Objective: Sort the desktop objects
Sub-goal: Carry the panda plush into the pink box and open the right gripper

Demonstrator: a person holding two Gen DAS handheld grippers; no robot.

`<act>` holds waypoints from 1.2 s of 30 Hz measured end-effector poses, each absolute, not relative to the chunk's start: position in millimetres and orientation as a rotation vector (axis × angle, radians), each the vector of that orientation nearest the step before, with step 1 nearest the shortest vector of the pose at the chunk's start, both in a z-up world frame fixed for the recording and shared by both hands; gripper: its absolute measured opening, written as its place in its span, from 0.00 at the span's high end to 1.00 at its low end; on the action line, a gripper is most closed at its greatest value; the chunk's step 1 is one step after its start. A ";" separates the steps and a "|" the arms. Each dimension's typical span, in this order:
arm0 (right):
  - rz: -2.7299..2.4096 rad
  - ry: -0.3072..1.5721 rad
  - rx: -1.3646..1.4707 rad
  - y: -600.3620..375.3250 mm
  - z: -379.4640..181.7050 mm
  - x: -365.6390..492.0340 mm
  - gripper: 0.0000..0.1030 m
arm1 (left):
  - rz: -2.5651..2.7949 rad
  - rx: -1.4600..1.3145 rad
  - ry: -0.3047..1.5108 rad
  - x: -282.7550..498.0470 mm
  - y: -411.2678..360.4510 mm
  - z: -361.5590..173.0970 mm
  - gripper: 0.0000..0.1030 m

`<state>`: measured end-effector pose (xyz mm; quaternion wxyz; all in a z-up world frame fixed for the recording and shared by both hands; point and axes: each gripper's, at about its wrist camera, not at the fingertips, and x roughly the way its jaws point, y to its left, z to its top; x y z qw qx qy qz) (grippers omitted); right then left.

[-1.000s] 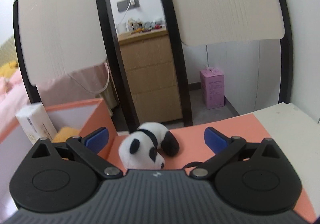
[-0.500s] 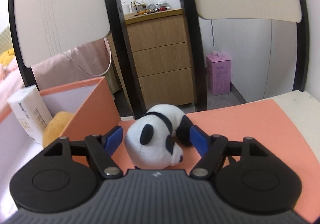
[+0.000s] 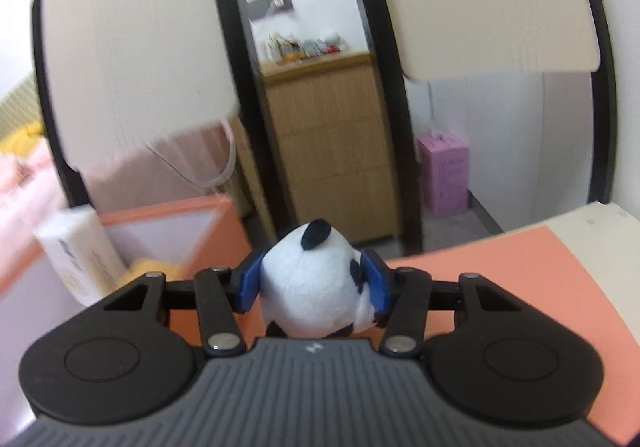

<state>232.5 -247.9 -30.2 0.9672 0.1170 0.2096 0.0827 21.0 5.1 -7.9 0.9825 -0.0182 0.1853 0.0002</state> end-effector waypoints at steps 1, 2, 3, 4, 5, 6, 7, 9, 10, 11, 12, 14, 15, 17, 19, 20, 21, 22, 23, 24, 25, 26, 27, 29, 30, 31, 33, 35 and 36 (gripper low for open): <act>0.189 0.407 0.248 -246.0 -23.0 228.2 0.48 | 0.001 -0.036 0.372 20.8 4.9 -7.8 0.00; 0.211 0.390 0.258 -244.1 -15.8 223.8 0.48 | 0.001 -0.036 0.371 20.5 4.9 -7.8 0.00; 0.241 0.373 0.267 -239.9 -8.5 218.7 0.48 | 0.003 -0.036 0.369 20.1 4.9 -7.6 0.00; 0.271 0.355 0.276 -235.5 -1.2 213.5 0.48 | 0.008 -0.034 0.367 19.8 4.8 -7.3 0.00; 0.305 0.339 0.280 -229.7 5.6 208.4 0.48 | 0.013 -0.033 0.366 19.4 4.8 -6.9 0.00; 0.338 0.328 0.283 -223.8 11.1 203.8 0.48 | 0.019 -0.031 0.364 19.1 4.7 -6.5 0.00; 0.378 0.322 0.284 -216.9 14.9 199.7 0.48 | 0.024 -0.029 0.362 18.7 4.7 -6.1 0.00; 0.465 0.323 0.282 -201.7 19.7 193.0 0.48 | 0.030 -0.029 0.355 17.6 5.2 -3.9 0.00; 0.510 0.331 0.278 -193.4 20.5 190.5 0.48 | 0.033 -0.027 0.351 16.9 5.3 -2.6 0.00; 0.551 0.351 0.281 -185.7 19.0 190.3 0.48 | 0.038 -0.025 0.347 16.4 5.8 -1.5 0.00; 0.595 0.379 0.288 -177.4 16.3 191.3 0.48 | 0.044 -0.026 0.344 15.8 6.7 -0.4 0.00; 0.662 0.440 0.303 -160.6 8.5 194.2 0.48 | 0.057 -0.026 0.337 14.7 8.5 1.6 0.00; 0.687 0.470 0.309 -152.5 4.4 195.8 0.48 | 0.062 -0.026 0.332 14.0 9.8 2.9 0.00; 0.729 0.517 0.308 -137.4 -0.9 195.9 0.48 | 0.068 -0.028 0.320 12.3 12.8 5.6 0.00; 0.769 0.542 0.308 -126.2 -2.5 193.6 0.48 | 0.071 -0.034 0.313 11.4 16.4 7.2 0.00; 0.791 0.550 0.312 -121.8 -2.9 193.8 0.48 | 0.072 -0.040 0.313 11.8 18.4 7.7 0.00; 0.807 0.565 0.309 -117.6 -3.6 193.7 0.48 | 0.075 -0.046 0.314 12.4 20.2 8.1 0.00; 0.813 0.578 0.301 -113.3 -5.4 191.8 0.48 | 0.077 -0.050 0.314 12.9 21.3 8.5 0.00; 0.819 0.589 0.293 -109.0 -7.3 189.6 0.48 | 0.079 -0.053 0.314 13.1 22.1 8.8 0.00; 0.827 0.602 0.287 -103.6 -9.0 189.6 0.48 | 0.081 -0.056 0.314 13.4 23.0 9.1 0.00; 0.836 0.614 0.282 -98.0 -10.6 189.8 0.48 | 0.081 -0.058 0.313 13.5 23.6 9.6 0.00; 0.840 0.610 0.275 -92.0 -10.4 188.9 0.48 | 0.081 -0.061 0.311 13.3 24.2 10.0 0.00; 0.842 0.605 0.268 -86.0 -10.0 187.8 0.48 | 0.080 -0.062 0.310 13.1 24.9 10.3 0.00; 0.849 0.607 0.270 -81.1 -9.5 187.5 0.48 | 0.079 -0.065 0.311 13.6 26.0 10.5 0.00; 0.856 0.611 0.269 -79.1 -9.8 187.7 0.48 | 0.079 -0.066 0.312 14.1 26.6 10.5 0.00; 0.860 0.611 0.261 -76.9 -9.6 186.8 0.48 | 0.080 -0.068 0.314 14.6 27.4 10.3 0.00; 0.857 0.602 0.241 -73.5 -9.7 187.9 0.48 | 0.082 -0.073 0.316 14.1 28.2 9.3 0.00; 0.852 0.593 0.231 -72.9 -9.4 187.9 0.46 | 0.082 -0.074 0.315 13.0 27.9 9.1 0.00; 0.854 0.585 0.235 -74.5 -9.0 187.7 0.46 | 0.081 -0.073 0.315 12.9 27.4 9.0 0.00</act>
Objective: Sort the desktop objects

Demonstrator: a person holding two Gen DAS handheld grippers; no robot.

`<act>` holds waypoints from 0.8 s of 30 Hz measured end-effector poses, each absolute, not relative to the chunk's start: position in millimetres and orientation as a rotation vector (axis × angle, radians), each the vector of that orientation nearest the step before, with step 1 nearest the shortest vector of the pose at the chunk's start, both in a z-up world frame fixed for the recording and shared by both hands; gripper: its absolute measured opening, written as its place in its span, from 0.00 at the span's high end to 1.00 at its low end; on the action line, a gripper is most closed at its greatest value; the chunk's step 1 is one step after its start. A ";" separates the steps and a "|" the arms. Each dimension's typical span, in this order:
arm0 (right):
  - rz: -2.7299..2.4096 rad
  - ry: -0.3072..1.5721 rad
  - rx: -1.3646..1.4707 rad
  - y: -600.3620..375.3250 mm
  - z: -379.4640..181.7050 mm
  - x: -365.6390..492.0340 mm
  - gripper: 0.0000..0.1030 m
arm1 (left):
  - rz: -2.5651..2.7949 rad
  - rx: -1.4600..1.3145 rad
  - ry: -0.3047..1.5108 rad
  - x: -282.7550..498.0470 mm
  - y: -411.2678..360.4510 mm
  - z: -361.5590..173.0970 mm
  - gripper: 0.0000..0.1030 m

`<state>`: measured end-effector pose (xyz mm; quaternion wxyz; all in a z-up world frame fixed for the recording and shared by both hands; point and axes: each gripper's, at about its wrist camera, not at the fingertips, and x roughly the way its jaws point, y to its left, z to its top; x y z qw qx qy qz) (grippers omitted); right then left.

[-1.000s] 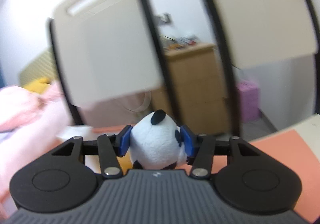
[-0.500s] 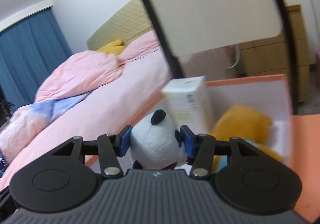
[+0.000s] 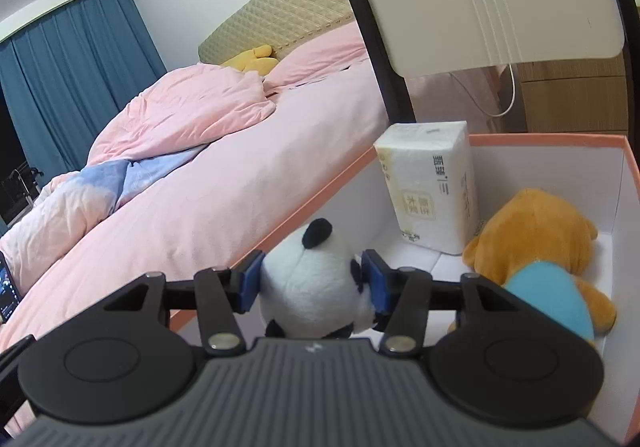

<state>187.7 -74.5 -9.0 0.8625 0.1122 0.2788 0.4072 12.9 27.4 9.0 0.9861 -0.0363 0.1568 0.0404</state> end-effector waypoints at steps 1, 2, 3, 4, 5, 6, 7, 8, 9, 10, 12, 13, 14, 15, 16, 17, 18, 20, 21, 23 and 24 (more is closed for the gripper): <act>0.857 0.576 0.240 -76.2 -8.6 187.4 0.44 | 0.080 -0.070 0.315 12.7 26.7 9.0 0.00; 0.851 0.566 0.234 -77.9 -7.7 186.6 0.36 | 0.078 -0.068 0.314 12.4 26.1 9.0 0.00; 0.838 0.556 0.220 -79.0 -6.4 185.2 0.27 | 0.076 -0.067 0.314 12.1 25.5 9.0 0.00; 0.829 0.544 0.210 -80.6 -5.0 183.6 0.24 | 0.073 -0.066 0.312 11.7 24.9 9.0 0.00; 0.824 0.533 0.208 -82.8 -3.5 182.1 0.20 | 0.069 -0.066 0.309 11.0 24.4 9.0 0.00; 0.820 0.523 0.213 -85.8 -1.9 180.6 0.18 | 0.065 -0.066 0.307 10.3 24.0 8.9 0.00; 0.813 0.512 0.216 -89.3 -0.1 178.7 0.17 | 0.060 -0.064 0.305 9.6 23.3 8.9 0.00; 0.804 0.501 0.218 -92.9 1.7 176.8 0.13 | 0.056 -0.061 0.304 9.0 22.1 8.7 0.00; 0.789 0.488 0.217 -97.1 3.8 174.4 0.09 | 0.053 -0.057 0.303 8.4 20.9 8.5 0.00; 0.771 0.474 0.216 -101.8 5.8 171.8 0.09 | 0.051 -0.052 0.301 7.7 19.7 8.5 0.00; 0.737 0.449 0.215 -112.3 9.8 166.6 0.08 | 0.045 -0.049 0.296 6.1 17.9 8.9 0.00; 0.721 0.439 0.218 -118.5 11.7 163.8 0.08 | 0.042 -0.048 0.294 5.3 16.9 9.1 0.00; 0.704 0.429 0.221 -124.8 13.6 161.0 0.07 | 0.039 -0.046 0.291 4.5 15.7 9.1 0.00; 0.686 0.418 0.222 -131.3 15.3 157.7 0.06 | 0.036 -0.044 0.290 4.0 14.3 8.9 0.00; 0.665 0.409 0.220 -137.8 16.9 154.2 0.05 | 0.033 -0.042 0.290 3.6 13.1 8.6 0.00; 0.644 0.397 0.218 -144.4 18.4 150.2 0.04 | 0.029 -0.040 0.290 3.3 12.1 8.2 0.00; 0.623 0.384 0.217 -151.4 20.0 145.8 0.01 | 0.026 -0.038 0.291 3.1 11.3 7.9 0.00; 0.585 0.363 0.218 -165.3 23.2 136.1 0.00 | 0.018 -0.035 0.290 2.7 9.4 7.2 0.00; 0.568 0.354 0.217 -172.0 24.9 130.7 0.00 | 0.014 -0.034 0.290 2.7 8.3 6.7 0.00; 0.532 0.334 0.214 -185.3 28.0 118.8 0.00 | 0.003 -0.035 0.292 2.7 6.7 5.9 0.00; 0.513 0.322 0.211 -192.0 29.4 112.2 0.00 | -0.002 -0.037 0.294 2.8 6.0 5.6 0.00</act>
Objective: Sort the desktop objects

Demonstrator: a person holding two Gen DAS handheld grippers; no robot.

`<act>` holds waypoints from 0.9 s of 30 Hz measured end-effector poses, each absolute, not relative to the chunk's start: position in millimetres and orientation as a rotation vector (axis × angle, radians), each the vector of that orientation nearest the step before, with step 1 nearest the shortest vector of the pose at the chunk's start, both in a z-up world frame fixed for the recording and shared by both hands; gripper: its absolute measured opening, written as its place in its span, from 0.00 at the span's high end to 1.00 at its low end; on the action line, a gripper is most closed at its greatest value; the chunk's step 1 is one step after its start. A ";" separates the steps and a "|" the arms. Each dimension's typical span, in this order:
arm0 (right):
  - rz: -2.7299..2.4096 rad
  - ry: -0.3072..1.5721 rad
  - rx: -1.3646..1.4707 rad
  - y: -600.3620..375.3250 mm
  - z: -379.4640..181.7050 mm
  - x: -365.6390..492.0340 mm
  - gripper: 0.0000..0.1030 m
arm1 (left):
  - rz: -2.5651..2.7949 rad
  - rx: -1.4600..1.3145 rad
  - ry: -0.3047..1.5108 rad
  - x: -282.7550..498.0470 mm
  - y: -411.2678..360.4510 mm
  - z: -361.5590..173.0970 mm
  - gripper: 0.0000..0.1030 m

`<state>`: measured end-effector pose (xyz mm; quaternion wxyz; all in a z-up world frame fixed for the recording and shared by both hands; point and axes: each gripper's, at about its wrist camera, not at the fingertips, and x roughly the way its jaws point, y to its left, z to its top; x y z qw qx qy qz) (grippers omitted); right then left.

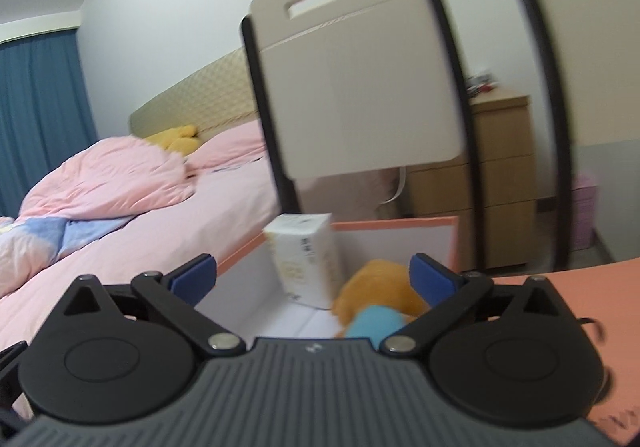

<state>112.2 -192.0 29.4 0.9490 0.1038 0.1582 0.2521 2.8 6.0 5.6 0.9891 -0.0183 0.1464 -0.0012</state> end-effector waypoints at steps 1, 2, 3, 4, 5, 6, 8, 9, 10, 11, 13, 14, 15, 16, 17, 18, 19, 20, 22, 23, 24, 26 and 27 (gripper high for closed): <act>0.496 0.313 0.207 -197.8 30.5 105.7 0.00 | -0.007 -0.038 0.296 2.9 5.4 5.4 0.00; 0.481 0.307 0.202 -203.6 31.4 99.4 0.00 | -0.011 -0.039 0.296 2.7 4.8 5.4 0.00; 0.467 0.300 0.190 -209.3 32.2 92.7 0.00 | -0.014 -0.039 0.295 2.2 4.1 5.5 0.00; 0.452 0.290 0.175 -214.1 32.6 85.6 0.00 | -0.018 -0.040 0.295 1.7 3.6 5.5 0.00; 0.435 0.282 0.161 -218.9 32.9 78.7 0.00 | -0.021 -0.041 0.294 1.1 3.3 5.6 0.00; 0.419 0.275 0.146 -223.7 33.2 71.8 0.00 | -0.025 -0.042 0.294 0.5 2.7 5.8 0.00; 0.399 0.260 0.146 -233.7 33.3 60.0 0.00 | -0.033 -0.047 0.294 -0.7 1.3 6.0 0.00; 0.389 0.252 0.147 -238.7 33.3 54.1 0.00 | -0.039 -0.048 0.294 -1.3 0.3 6.0 0.00; 0.377 0.244 0.145 -242.8 31.8 48.8 0.00 | -0.044 -0.049 0.294 -1.9 -0.7 5.9 0.00; 0.365 0.236 0.142 -246.8 30.0 43.5 0.00 | -0.049 -0.049 0.295 -2.6 -2.0 5.7 0.00; 0.345 0.225 0.135 -253.6 25.7 33.8 0.00 | -0.058 -0.044 0.294 -3.8 -5.2 4.7 0.00; 0.340 0.224 0.135 -256.7 23.4 29.0 0.00 | -0.062 -0.041 0.295 -4.2 -6.6 4.3 0.00; 0.336 0.223 0.137 -259.0 21.4 25.2 0.00 | -0.065 -0.039 0.295 -4.5 -7.9 3.8 0.00; 0.333 0.223 0.139 -261.2 19.4 21.5 0.00 | -0.069 -0.038 0.297 -4.8 -8.9 3.3 0.00; 0.329 0.224 0.141 -263.4 17.5 17.6 0.00 | -0.073 -0.038 0.298 -5.1 -9.7 2.9 0.00; 0.325 0.217 0.140 -265.1 15.3 13.3 0.00 | -0.077 -0.040 0.299 -5.5 -10.3 2.6 0.00; 0.321 0.209 0.140 -266.6 13.1 8.9 0.00 | -0.081 -0.042 0.299 -5.9 -10.9 2.3 0.00; 0.316 0.203 0.138 -267.9 10.7 5.2 0.00 | -0.085 -0.044 0.299 -6.3 -11.5 2.0 0.00; 0.305 0.196 0.146 -271.6 5.2 -0.8 0.00 | -0.091 -0.044 0.301 -6.7 -13.2 1.0 0.00; 0.301 0.194 0.150 -273.9 2.7 -3.2 0.00 | -0.092 -0.042 0.303 -6.7 -14.5 0.3 0.00; 0.298 0.192 0.155 -276.1 0.2 -5.6 0.00 | -0.092 -0.040 0.305 -6.6 -15.7 -0.5 0.00; 0.285 0.184 0.154 -280.3 -4.6 -9.8 0.00 | -0.092 -0.036 0.309 -6.4 -17.7 -2.1 0.00; 0.277 0.179 0.153 -282.6 -7.1 -12.0 0.00 | -0.092 -0.036 0.310 -6.5 -18.4 -2.6 0.00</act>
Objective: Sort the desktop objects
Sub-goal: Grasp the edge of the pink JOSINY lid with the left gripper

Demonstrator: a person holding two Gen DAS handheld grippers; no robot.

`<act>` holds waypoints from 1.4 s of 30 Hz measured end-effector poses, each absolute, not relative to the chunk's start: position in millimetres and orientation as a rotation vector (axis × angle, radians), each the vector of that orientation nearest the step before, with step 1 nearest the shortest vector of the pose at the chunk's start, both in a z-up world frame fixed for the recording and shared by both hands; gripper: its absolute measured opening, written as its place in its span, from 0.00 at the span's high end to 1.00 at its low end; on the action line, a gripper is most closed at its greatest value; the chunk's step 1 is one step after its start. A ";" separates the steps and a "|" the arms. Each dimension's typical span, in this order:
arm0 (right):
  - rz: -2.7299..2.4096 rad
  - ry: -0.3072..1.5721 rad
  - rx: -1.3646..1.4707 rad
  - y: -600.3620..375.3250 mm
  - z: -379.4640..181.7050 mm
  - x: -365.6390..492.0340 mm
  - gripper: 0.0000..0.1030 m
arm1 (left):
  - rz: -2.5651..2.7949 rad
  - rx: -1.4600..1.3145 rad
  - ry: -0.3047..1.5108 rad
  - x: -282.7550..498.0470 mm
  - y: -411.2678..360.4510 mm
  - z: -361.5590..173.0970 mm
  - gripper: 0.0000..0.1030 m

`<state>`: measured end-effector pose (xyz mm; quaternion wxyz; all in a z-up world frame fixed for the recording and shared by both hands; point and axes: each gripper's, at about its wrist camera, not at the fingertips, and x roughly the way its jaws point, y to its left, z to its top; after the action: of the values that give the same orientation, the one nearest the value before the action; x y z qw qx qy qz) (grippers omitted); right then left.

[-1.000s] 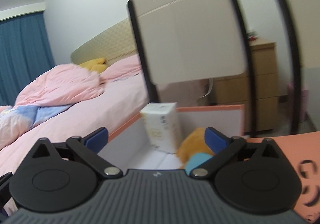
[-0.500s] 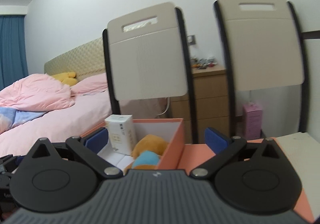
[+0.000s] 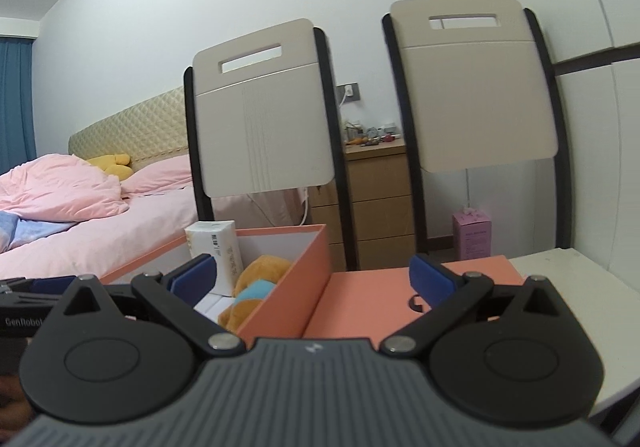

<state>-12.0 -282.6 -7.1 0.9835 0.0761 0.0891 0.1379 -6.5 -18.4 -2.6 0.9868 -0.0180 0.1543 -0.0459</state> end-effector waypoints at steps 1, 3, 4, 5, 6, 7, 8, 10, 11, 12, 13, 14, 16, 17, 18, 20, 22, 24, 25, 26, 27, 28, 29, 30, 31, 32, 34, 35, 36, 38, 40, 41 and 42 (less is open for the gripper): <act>0.269 0.175 0.153 -285.2 -9.9 -14.1 0.00 | -0.095 -0.041 0.313 -6.5 -18.6 -3.2 0.00; 0.250 0.170 0.158 -290.8 -14.8 -15.5 0.00 | -0.110 -0.063 0.327 -5.5 -17.7 -4.4 0.00; 0.243 0.166 0.164 -293.8 -16.9 -16.2 0.00 | -0.124 -0.084 0.341 -4.1 -16.4 -5.2 0.00; 0.236 0.161 0.171 -296.9 -19.0 -16.9 0.00 | -0.140 -0.107 0.358 -2.4 -15.1 -6.2 0.00; 0.229 0.157 0.177 -300.0 -20.8 -17.5 0.00 | -0.159 -0.133 0.379 -0.6 -13.8 -7.2 0.00; 0.220 0.157 0.187 -303.4 -22.1 -17.4 0.00 | -0.178 -0.160 0.401 1.0 -12.7 -8.1 0.00; 0.211 0.156 0.197 -307.0 -23.5 -17.2 0.00 | -0.199 -0.189 0.422 2.1 -11.9 -9.1 0.00; 0.198 0.158 0.222 -314.5 -25.6 -17.8 0.00 | -0.251 -0.257 0.459 2.6 -10.7 -11.2 0.00; 0.193 0.158 0.232 -317.8 -26.3 -18.7 0.00 | -0.279 -0.293 0.478 2.3 -10.5 -12.9 0.00; 0.189 0.157 0.242 -321.0 -26.9 -19.7 0.00 | -0.305 -0.329 0.499 2.6 -10.5 -15.1 0.00; 0.187 0.159 0.252 -324.3 -28.2 -21.0 0.00 | -0.331 -0.370 0.528 4.1 -10.5 -18.2 0.00; 0.186 0.162 0.262 -327.6 -29.7 -22.3 0.00 | -0.364 -0.424 0.567 7.0 -9.7 -22.9 0.00; 0.178 0.181 0.283 -332.9 -30.7 -25.1 0.00 | -0.434 -0.560 0.657 15.5 -6.9 -37.8 0.00; 0.179 0.181 0.290 -335.5 -31.3 -27.9 0.00 | -0.459 -0.624 0.696 20.1 -5.6 -47.0 0.00; 0.180 0.182 0.296 -338.2 -31.9 -30.7 0.00 | -0.473 -0.673 0.729 24.6 -5.4 -56.0 0.00; 0.182 0.183 0.309 -343.5 -33.2 -36.3 0.00 | -0.483 -0.752 0.798 34.4 -5.9 -74.0 0.00; 0.183 0.212 0.341 -349.3 -37.3 -38.5 0.00 | -0.489 -0.838 0.859 43.1 -5.8 -91.4 0.01; 0.192 0.226 0.364 -353.7 -40.7 -41.6 0.00 | -0.478 -0.927 0.926 52.3 -6.3 -108.3 0.01; 0.197 0.233 0.376 -355.8 -42.4 -43.1 0.00 | -0.465 -0.975 0.953 56.1 -6.2 -116.0 0.02; 0.195 0.239 0.381 -357.3 -43.6 -44.1 0.00 | -0.452 -1.026 0.969 59.1 -6.0 -123.6 0.04; 0.193 0.244 0.386 -358.7 -44.6 -45.1 0.00 | -0.446 -1.061 0.985 62.0 -6.9 -130.0 0.05; 0.194 0.252 0.395 -360.2 -45.6 -45.5 0.00 | -0.444 -1.084 1.000 64.6 -8.6 -135.4 0.05; 0.200 0.257 0.406 -361.9 -46.5 -45.6 0.00 | -0.442 -1.107 1.015 67.2 -10.3 -140.8 0.08; 0.208 0.262 0.415 -363.1 -47.3 -46.1 0.00 | -0.435 -1.128 1.029 69.4 -11.6 -145.9 0.11; 0.217 0.266 0.424 -364.3 -48.1 -46.7 0.00 | -0.425 -1.148 1.041 71.3 -12.6 -150.9 0.13; 0.220 0.270 0.427 -365.0 -48.4 -47.2 0.00 | -0.414 -1.168 1.051 73.1 -13.5 -155.9 0.17; 0.226 0.277 0.432 -366.6 -49.1 -48.2 0.00 | -0.404 -1.219 1.062 76.7 -13.9 -167.4 0.27; 0.229 0.280 0.436 -367.7 -49.3 -48.5 0.00 | -0.402 -1.252 1.073 78.2 -13.5 -173.7 0.31; 0.232 0.281 0.440 -368.4 -49.7 -49.3 0.00 | -0.402 -1.277 1.078 79.4 -12.8 -178.3 0.32; 0.235 0.284 0.445 -370.3 -50.3 -49.9 0.00 | -0.401 -1.300 1.076 81.2 -11.2 -183.8 0.38; 0.236 0.288 0.448 -371.7 -51.0 -50.0 0.00 | -0.401 -1.317 1.067 81.3 -8.9 -185.7 0.46; 0.236 0.290 0.449 -372.3 -51.4 -49.9 0.00 | -0.404 -1.343 1.057 80.3 -7.8 -186.9 0.52; 0.235 0.293 0.449 -372.8 -51.8 -49.7 0.00 | -0.399 -1.357 1.052 79.1 -7.1 -186.7 0.52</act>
<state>-49.7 -372.8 -51.8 0.9575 0.2214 0.1443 0.1160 79.1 -7.1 -186.7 0.6360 -0.5940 0.4605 -0.1748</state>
